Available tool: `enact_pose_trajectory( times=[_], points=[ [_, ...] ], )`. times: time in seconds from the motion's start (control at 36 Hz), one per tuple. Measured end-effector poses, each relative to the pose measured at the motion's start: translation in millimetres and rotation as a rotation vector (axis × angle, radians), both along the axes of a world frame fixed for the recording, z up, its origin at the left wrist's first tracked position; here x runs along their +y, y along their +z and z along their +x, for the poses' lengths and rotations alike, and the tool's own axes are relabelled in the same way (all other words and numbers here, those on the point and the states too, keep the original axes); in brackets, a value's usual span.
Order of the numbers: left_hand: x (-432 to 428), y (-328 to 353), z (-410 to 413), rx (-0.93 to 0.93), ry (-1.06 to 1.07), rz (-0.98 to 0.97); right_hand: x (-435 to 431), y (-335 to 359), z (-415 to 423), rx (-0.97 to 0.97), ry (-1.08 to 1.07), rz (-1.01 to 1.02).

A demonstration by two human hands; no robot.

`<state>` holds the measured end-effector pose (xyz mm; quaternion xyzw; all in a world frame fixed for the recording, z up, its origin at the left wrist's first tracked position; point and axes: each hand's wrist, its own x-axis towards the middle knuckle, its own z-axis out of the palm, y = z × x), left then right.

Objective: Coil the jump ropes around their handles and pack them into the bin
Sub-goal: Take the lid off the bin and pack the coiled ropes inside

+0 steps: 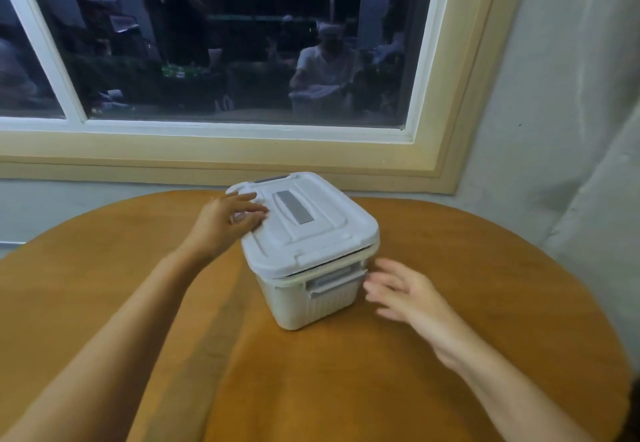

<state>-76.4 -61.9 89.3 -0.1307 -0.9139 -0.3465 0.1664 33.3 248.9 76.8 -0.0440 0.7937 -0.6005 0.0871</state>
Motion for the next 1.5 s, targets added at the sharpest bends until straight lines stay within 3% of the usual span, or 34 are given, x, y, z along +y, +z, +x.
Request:
enact_pose_trajectory(
  times=[0.06, 0.11, 0.25, 0.42, 0.67, 1.31, 1.5],
  points=[
    [12, 3, 19, 0.1, 0.045, 0.033, 9, 1, -16, 0.222, -0.17, 0.148],
    [29, 2, 43, 0.121, -0.003, 0.076, 17, 2, -35, 0.449, -0.199, 0.295],
    [49, -25, 82, 0.203, -0.104, -0.091, 23, 8, -72, 0.749, 0.169, 0.67],
    [43, -47, 86, 0.314, -0.171, -0.197, 30, -13, -83, 1.04, 0.218, 0.668],
    [31, -52, 81, 0.476, -0.186, -0.167, 29, -37, -57, 1.356, 0.02, 0.671],
    [37, -73, 77, 0.641, -0.138, -0.157, 18, -57, -38, 1.393, -0.181, 0.556],
    [39, -69, 87, 0.534, -0.096, -0.271, 25, -55, -30, 1.19, -0.115, 0.567]
  ],
)
